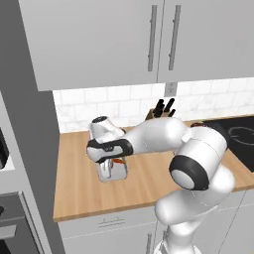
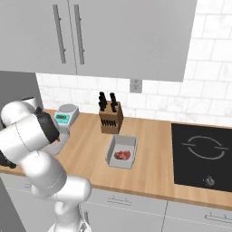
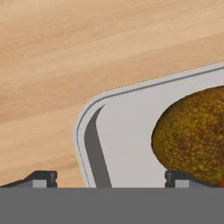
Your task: Take the meat container that has the steak and place it on the second highest rack of the freezer. Then take the vegetable container that has the carrot and avocado and place it on the highest rack of the freezer.
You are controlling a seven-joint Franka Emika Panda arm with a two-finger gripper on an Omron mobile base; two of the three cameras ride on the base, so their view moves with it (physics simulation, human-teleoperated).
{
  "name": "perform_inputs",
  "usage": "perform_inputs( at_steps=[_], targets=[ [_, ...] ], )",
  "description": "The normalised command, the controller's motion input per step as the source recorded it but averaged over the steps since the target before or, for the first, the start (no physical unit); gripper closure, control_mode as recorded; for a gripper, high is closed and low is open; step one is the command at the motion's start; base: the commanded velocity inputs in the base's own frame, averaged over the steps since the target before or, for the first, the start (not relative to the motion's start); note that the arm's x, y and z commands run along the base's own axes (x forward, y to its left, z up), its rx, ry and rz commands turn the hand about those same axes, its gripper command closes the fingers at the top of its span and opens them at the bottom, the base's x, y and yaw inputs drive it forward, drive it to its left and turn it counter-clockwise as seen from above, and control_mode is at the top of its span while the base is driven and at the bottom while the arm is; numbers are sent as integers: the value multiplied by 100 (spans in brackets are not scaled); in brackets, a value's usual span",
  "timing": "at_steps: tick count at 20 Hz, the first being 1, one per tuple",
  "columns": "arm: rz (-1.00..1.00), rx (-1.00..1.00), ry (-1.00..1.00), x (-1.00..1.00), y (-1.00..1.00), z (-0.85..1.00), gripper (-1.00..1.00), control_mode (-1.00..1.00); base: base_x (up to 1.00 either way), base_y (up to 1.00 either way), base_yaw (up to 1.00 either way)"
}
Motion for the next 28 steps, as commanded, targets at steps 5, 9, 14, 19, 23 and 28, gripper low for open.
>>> perform_inputs(
  at_steps=[5, 9, 14, 19, 23, 28],
  targets=[
    [2, 0, 1, -1, -7, -38, -100, -100, 0, 0, 0],
    [8, -1, -2, -8, -20, -42, -100, -100, 0, 0, 0],
    [4, -4, -13, -17, -24, -29, -100, -100, 0, 0, 0],
    [0, -2, -15, -37, -18, -31, -100, -100, 0, 0, 0],
    [1, 0, -6, 7, -4, -10, -100, -100, 0, 0, 0],
    [7, -2, -4, 17, 0, -15, -100, -100, 0, 0, 0]
  ],
)
